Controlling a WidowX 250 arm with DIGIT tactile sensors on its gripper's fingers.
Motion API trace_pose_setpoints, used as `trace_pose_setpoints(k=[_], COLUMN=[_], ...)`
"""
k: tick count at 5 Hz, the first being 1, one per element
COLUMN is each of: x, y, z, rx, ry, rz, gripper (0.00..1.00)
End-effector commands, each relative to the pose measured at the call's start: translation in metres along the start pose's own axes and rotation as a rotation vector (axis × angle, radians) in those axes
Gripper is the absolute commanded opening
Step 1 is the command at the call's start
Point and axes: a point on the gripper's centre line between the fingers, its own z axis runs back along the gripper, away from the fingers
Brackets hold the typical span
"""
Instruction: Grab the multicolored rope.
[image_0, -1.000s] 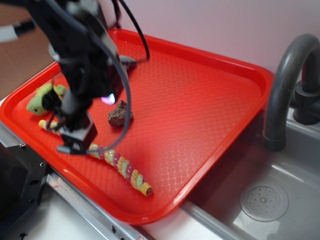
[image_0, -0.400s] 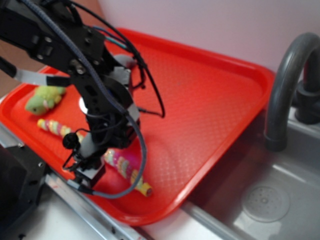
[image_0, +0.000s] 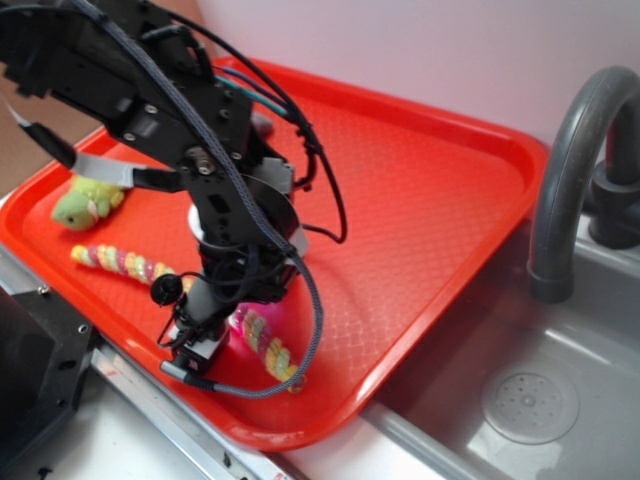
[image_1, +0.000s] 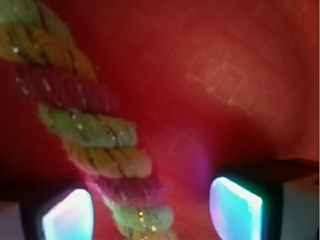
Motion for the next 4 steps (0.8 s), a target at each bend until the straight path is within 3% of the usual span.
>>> trace_pose_setpoints(k=[1,2,4], x=[0.0029,0.0031,0.0031], y=[-0.0116,-0.0131,-0.0092], z=[-0.0116,-0.0121,-0.0088], rx=[-0.003,0.006,-0.009], ry=[0.003,0.024,-0.015], rz=[-0.024,-0.010,0.015], gripper=[0.08,0.00,0.00])
